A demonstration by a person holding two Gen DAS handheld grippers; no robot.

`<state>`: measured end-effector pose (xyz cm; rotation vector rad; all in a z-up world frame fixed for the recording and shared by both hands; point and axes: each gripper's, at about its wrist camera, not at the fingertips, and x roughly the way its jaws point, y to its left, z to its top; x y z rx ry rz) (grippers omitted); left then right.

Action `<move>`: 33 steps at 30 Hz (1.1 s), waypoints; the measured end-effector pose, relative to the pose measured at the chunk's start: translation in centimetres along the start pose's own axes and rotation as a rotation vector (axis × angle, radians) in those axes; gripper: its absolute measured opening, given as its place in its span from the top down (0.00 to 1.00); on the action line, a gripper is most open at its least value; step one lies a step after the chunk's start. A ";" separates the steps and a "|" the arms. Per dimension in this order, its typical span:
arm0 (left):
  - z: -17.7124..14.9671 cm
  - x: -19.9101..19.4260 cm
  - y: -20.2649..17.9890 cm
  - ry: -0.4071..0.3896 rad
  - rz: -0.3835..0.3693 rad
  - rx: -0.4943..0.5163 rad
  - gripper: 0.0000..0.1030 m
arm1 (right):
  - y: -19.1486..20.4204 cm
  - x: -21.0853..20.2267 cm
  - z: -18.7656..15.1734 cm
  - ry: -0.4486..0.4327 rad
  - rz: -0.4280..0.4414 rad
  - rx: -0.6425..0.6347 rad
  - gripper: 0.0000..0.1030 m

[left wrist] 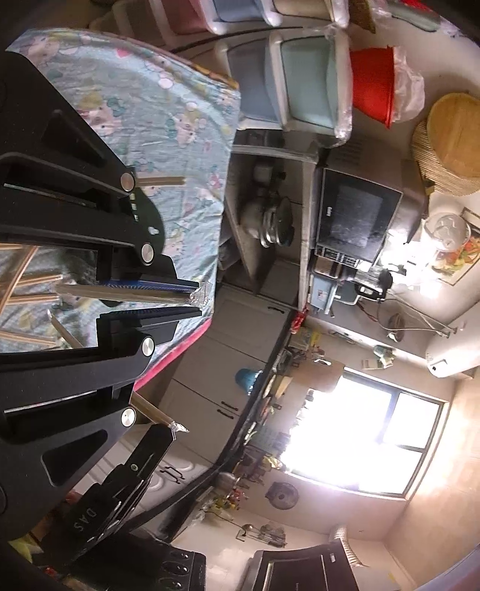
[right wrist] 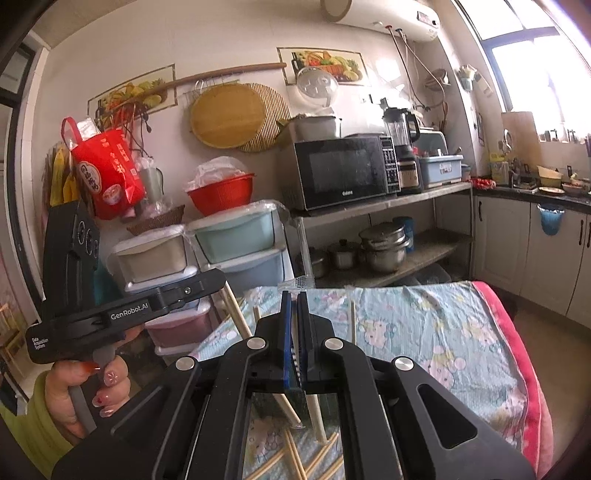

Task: Organize utensils

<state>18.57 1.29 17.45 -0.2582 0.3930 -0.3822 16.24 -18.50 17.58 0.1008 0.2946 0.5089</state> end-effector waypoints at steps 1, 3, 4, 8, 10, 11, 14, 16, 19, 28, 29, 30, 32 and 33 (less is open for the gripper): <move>0.2 -0.1 -0.1 -0.007 -0.001 0.003 0.95 | 0.1 0.0 0.2 -0.005 0.001 -0.002 0.97; 0.7 -0.3 -0.2 -0.030 0.003 0.007 0.95 | 0.4 0.1 0.7 -0.016 0.001 -0.010 0.97; 1.0 -0.4 -0.3 -0.035 0.004 0.010 0.95 | 0.5 0.2 1.0 -0.021 0.001 -0.015 0.97; 1.9 -0.4 -0.4 -0.053 0.007 0.015 0.95 | 0.9 0.5 2.2 -0.044 0.001 -0.029 0.97; 2.2 -0.3 -0.4 -0.057 0.012 0.019 0.95 | 1.2 0.7 2.8 -0.059 0.006 -0.034 0.97; 2.4 -0.2 -0.4 -0.059 0.014 0.020 0.95 | 1.2 0.7 3.1 -0.066 0.006 -0.035 0.97; 2.8 -0.1 -0.4 -0.069 0.026 0.023 0.95 | 1.4 1.1 3.9 -0.074 0.012 -0.036 0.97; 3.1 -0.1 -0.4 -0.079 0.037 0.028 0.95 | 1.5 1.4 4.4 -0.081 0.011 -0.042 0.97; 3.6 0.0 -0.3 -0.096 0.051 0.032 0.95 | 1.5 1.9 5.0 -0.089 0.008 -0.046 0.97; 4.0 1.3 0.1 -0.114 0.089 0.042 0.95 | 0.6 4.1 5.8 -0.099 0.003 -0.020 0.97; 3.9 1.5 0.2 -0.112 0.094 0.045 0.95 | 0.4 4.4 5.8 -0.101 0.004 -0.014 0.97; 3.8 1.7 0.2 -0.112 0.099 0.048 0.95 | 0.3 4.6 5.9 -0.104 0.003 -0.011 0.97; 3.6 2.2 0.4 -0.111 0.113 0.054 0.95 | 0.0 5.1 5.8 -0.114 0.002 -0.006 0.97; 3.4 2.4 0.5 -0.109 0.119 0.056 0.95 | -0.2 5.3 5.7 -0.115 0.002 -0.002 0.97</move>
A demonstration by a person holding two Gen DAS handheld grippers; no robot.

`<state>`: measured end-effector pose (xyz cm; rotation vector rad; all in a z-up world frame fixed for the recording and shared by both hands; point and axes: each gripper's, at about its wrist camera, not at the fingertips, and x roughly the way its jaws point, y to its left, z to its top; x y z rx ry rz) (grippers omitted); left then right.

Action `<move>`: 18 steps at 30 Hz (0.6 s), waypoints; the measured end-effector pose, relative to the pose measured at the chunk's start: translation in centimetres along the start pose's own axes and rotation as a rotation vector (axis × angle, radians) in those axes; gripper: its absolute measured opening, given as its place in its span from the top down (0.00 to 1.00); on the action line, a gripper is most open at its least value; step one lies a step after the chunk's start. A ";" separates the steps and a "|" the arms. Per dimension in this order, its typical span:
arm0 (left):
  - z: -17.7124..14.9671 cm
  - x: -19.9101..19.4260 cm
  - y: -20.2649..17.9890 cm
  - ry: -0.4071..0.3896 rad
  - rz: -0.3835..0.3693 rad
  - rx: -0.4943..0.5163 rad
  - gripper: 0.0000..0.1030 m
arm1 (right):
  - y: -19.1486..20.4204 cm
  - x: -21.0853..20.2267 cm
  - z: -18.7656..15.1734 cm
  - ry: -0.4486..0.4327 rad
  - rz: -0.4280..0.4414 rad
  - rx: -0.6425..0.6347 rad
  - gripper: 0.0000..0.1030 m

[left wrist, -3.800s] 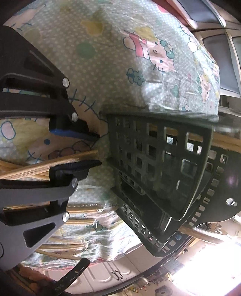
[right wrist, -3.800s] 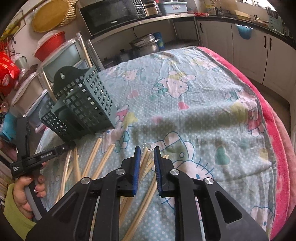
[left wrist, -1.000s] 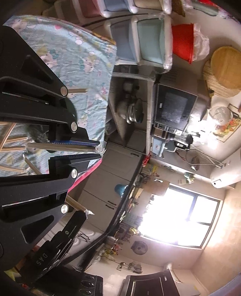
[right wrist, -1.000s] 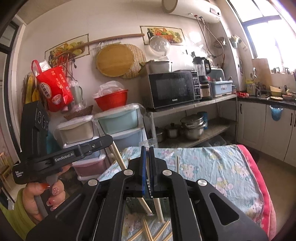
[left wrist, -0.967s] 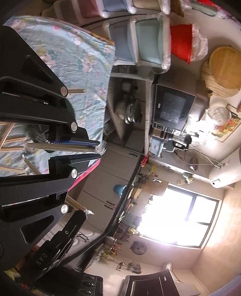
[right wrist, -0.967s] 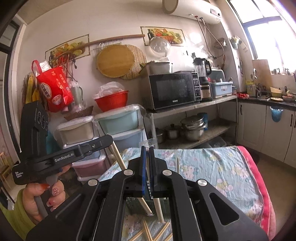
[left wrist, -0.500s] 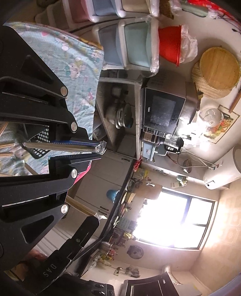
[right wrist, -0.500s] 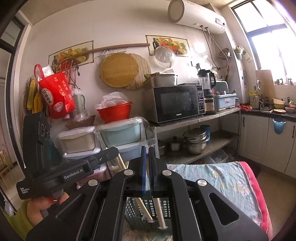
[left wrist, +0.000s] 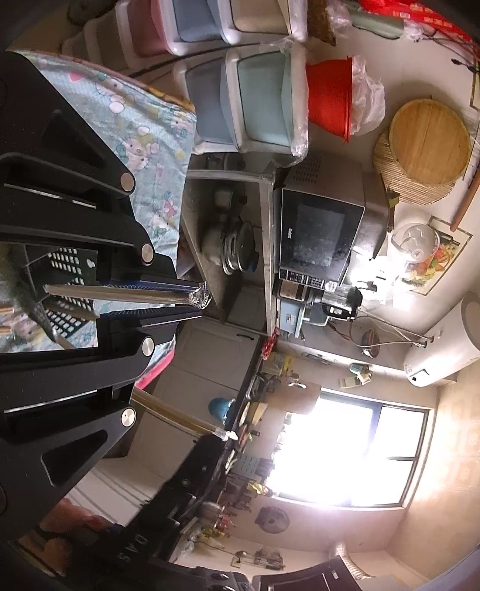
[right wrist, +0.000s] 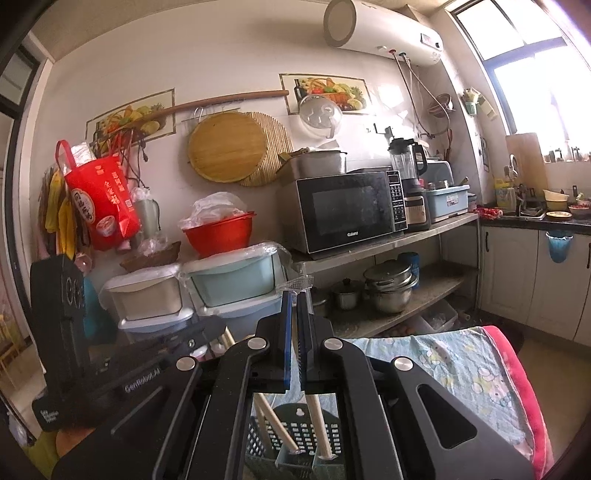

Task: Organize utensils

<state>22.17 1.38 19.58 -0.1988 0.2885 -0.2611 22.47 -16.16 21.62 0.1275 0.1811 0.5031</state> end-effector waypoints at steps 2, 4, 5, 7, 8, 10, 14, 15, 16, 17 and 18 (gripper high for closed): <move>-0.4 0.5 0.1 0.008 0.010 0.004 0.95 | -0.3 0.5 -0.2 0.003 -0.003 0.010 0.97; -0.7 0.9 0.3 0.015 0.015 0.006 0.95 | -0.6 1.0 -0.4 0.005 -0.011 0.017 0.97; -0.9 1.1 0.4 0.018 0.019 0.007 0.95 | -0.7 1.1 -0.5 0.007 -0.013 0.020 0.97; -1.2 1.5 0.5 0.024 0.024 0.009 0.95 | -1.0 1.5 -0.7 0.012 -0.017 0.027 0.97; -1.3 1.6 0.5 0.025 0.027 0.009 0.95 | -1.2 1.7 -0.8 0.015 -0.019 0.029 0.97; -1.7 2.0 0.6 0.034 0.028 0.011 0.95 | -1.4 2.1 -1.1 0.024 -0.023 0.033 0.97; -2.4 2.6 0.5 0.050 0.032 0.019 0.95 | -1.6 2.8 -1.6 0.039 -0.025 0.039 0.97; -2.7 2.9 0.6 0.058 0.031 0.020 0.95 | -1.6 3.0 -1.8 0.042 -0.026 0.039 0.97; -2.8 3.0 0.6 0.063 0.032 0.021 0.95 | -1.6 3.1 -2.0 0.045 -0.028 0.038 0.97; -3.0 3.2 0.7 0.067 0.034 0.022 0.95 | -1.5 3.3 -2.1 0.047 -0.029 0.037 0.97; -3.2 3.3 0.7 0.073 0.036 0.022 0.95 | -1.5 3.4 -2.2 0.050 -0.030 0.037 0.97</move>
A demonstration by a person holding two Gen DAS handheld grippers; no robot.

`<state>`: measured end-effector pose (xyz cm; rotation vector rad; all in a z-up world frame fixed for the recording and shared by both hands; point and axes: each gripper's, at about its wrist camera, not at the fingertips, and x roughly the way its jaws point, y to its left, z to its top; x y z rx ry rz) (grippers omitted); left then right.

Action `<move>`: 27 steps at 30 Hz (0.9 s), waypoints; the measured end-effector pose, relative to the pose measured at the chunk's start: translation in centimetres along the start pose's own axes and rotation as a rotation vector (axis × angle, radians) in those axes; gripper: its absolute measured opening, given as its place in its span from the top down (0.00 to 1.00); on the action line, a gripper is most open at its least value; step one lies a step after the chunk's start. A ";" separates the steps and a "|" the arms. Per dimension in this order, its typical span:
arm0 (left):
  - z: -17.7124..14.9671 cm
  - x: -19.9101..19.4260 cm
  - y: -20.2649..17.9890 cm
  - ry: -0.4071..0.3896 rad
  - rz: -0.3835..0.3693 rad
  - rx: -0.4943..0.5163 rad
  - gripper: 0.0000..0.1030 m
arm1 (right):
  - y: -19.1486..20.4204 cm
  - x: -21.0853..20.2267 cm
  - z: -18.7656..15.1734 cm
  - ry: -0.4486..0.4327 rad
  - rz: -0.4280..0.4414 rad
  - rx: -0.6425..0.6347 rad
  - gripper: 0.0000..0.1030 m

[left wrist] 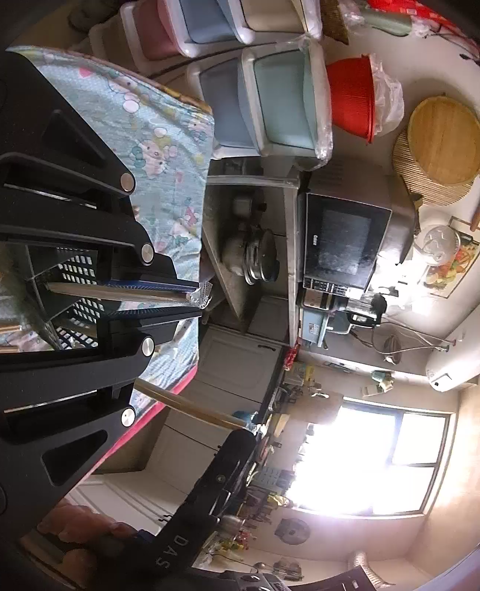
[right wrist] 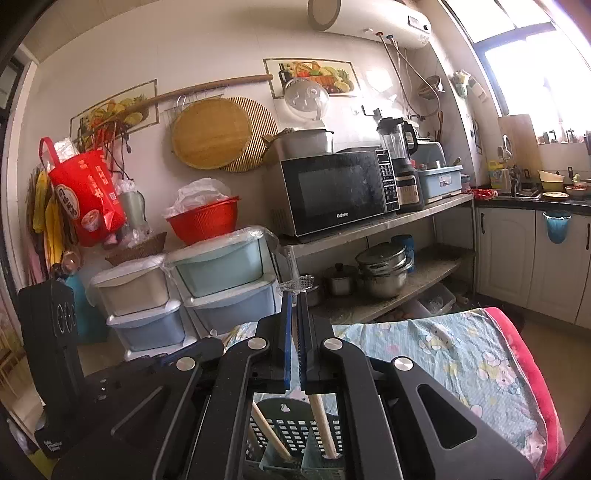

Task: Organize utensils

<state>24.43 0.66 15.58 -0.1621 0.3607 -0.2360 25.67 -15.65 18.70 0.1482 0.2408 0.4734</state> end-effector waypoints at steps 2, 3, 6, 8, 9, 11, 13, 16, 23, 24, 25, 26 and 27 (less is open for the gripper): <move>-0.3 0.3 0.2 0.009 0.003 -0.002 0.95 | 0.0 0.3 -0.2 0.007 0.001 0.002 0.97; -0.4 0.4 0.3 0.013 0.004 -0.003 0.95 | 0.0 0.5 -0.3 0.010 0.000 0.003 0.97; -1.0 0.7 0.6 0.029 0.007 -0.007 0.95 | 0.0 0.8 -0.8 0.018 0.000 0.001 0.97; -1.3 0.9 0.8 0.037 0.009 -0.007 0.95 | 0.0 1.0 -1.1 0.025 -0.002 -0.001 0.97; -1.5 1.0 0.9 0.041 0.011 -0.007 0.95 | 0.0 1.1 -1.3 0.030 -0.003 -0.001 0.97; -2.0 1.2 1.0 0.049 0.015 -0.009 0.95 | 0.0 1.2 -1.6 0.035 -0.005 0.000 0.97; -2.4 1.4 1.4 0.055 0.018 -0.017 0.95 | -0.1 1.4 -1.9 0.041 -0.006 0.005 0.97; -2.9 1.4 1.6 0.055 0.029 -0.018 0.95 | -0.2 1.5 -2.4 0.048 -0.009 0.013 0.97; -3.7 1.5 1.6 0.061 0.039 -0.022 0.95 | -0.4 1.9 -3.3 0.063 -0.035 0.020 0.97; -3.8 1.4 1.6 0.062 0.040 -0.021 0.95 | -0.4 1.9 -3.4 0.064 -0.039 0.019 0.97; -3.9 1.5 1.6 0.063 0.043 -0.022 0.95 | -0.4 1.9 -3.5 0.066 -0.044 0.019 0.96; -4.0 1.5 1.6 0.065 0.046 -0.023 0.95 | -0.5 2.0 -3.7 0.072 -0.049 0.021 0.96; -4.1 1.5 1.7 0.067 0.048 -0.025 0.95 | -0.7 2.0 -3.8 0.076 -0.052 0.024 0.93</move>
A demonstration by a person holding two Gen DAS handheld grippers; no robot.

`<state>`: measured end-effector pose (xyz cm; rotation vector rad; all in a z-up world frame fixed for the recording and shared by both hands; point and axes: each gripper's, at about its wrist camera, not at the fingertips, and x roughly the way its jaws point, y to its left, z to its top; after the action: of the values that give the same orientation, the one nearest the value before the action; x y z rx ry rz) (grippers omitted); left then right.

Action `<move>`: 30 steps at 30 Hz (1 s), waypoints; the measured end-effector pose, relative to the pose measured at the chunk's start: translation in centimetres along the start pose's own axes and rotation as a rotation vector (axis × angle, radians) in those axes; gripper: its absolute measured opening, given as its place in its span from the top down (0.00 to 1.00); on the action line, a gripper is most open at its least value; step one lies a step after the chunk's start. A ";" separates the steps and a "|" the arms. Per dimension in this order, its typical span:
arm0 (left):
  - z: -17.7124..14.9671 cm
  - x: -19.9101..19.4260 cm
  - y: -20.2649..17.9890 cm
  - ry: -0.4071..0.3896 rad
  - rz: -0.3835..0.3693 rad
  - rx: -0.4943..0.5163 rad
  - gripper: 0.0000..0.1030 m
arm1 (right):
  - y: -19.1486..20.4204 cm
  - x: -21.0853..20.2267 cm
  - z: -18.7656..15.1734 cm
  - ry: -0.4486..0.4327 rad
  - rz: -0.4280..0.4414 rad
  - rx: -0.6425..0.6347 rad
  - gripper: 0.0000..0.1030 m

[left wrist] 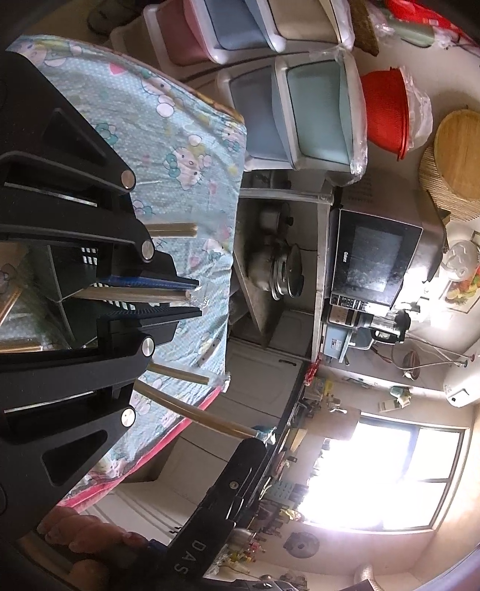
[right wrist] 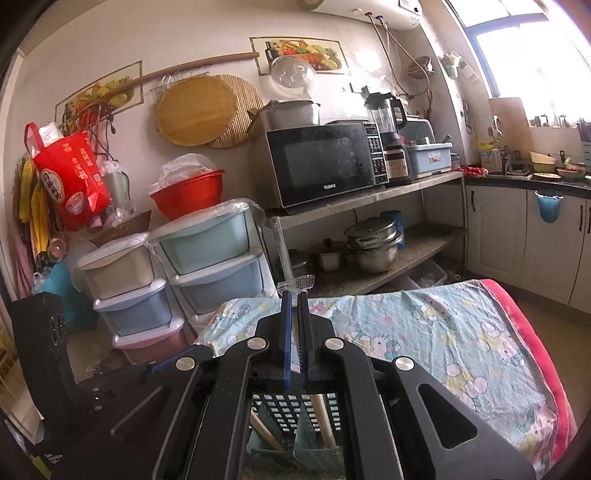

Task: Organize utensils
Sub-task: 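Open the right tool to release the chopsticks into the caddy, then move both open tools back from the caddy over the chopsticks on the cloth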

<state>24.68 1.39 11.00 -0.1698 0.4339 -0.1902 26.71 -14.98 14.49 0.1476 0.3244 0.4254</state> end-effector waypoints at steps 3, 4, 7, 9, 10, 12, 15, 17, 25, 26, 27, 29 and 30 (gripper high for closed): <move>-0.4 0.1 0.2 0.011 0.002 -0.008 0.95 | -0.5 -0.1 -0.4 0.009 -0.004 0.017 0.76; -0.5 0.0 0.3 0.014 0.003 -0.009 0.95 | -0.7 -0.1 -0.5 0.011 -0.004 0.019 0.76; -1.0 -0.2 0.4 0.018 0.008 -0.014 0.95 | -0.9 -0.3 -0.9 0.023 -0.007 0.021 0.74; -1.3 -0.3 0.6 0.021 0.008 -0.020 0.91 | -1.1 -0.4 -1.2 0.032 -0.004 0.029 0.68; -1.4 -0.4 0.7 0.021 0.011 -0.023 0.87 | -1.2 -0.5 -1.3 0.033 -0.006 0.031 0.68; -1.6 -0.5 0.8 0.024 0.014 -0.028 0.80 | -1.3 -0.7 -1.5 0.038 -0.007 0.032 0.67; -1.8 -0.7 0.9 0.027 0.011 -0.037 0.70 | -1.6 -1.0 -1.9 0.044 -0.012 0.037 0.67; -2.0 -1.0 0.9 0.021 0.014 -0.036 0.62 | -1.7 -1.2 -2.2 0.048 -0.014 0.036 0.66; -2.5 -2.5 1.1 0.004 0.028 -0.044 0.28 | -2.2 -2.2 -2.9 0.052 -0.016 0.040 0.55; -2.5 -2.6 1.1 0.003 0.027 -0.046 0.27 | -2.2 -2.3 -2.9 0.053 -0.017 0.038 0.54; -2.6 -2.7 1.2 0.003 0.026 -0.047 0.23 | -2.2 -2.4 -3.0 0.055 -0.018 0.036 0.53; -2.6 -3.0 1.1 -0.002 0.027 -0.051 0.18 | -2.2 -2.8 -3.2 0.060 -0.016 0.033 0.49; -2.7 -3.2 1.2 -0.006 0.026 -0.056 0.15 | -2.2 -3.0 -3.3 0.060 -0.015 0.034 0.48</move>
<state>20.86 2.92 9.64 -0.2198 0.4358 -0.1517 23.89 -18.02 11.76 0.1661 0.3918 0.4103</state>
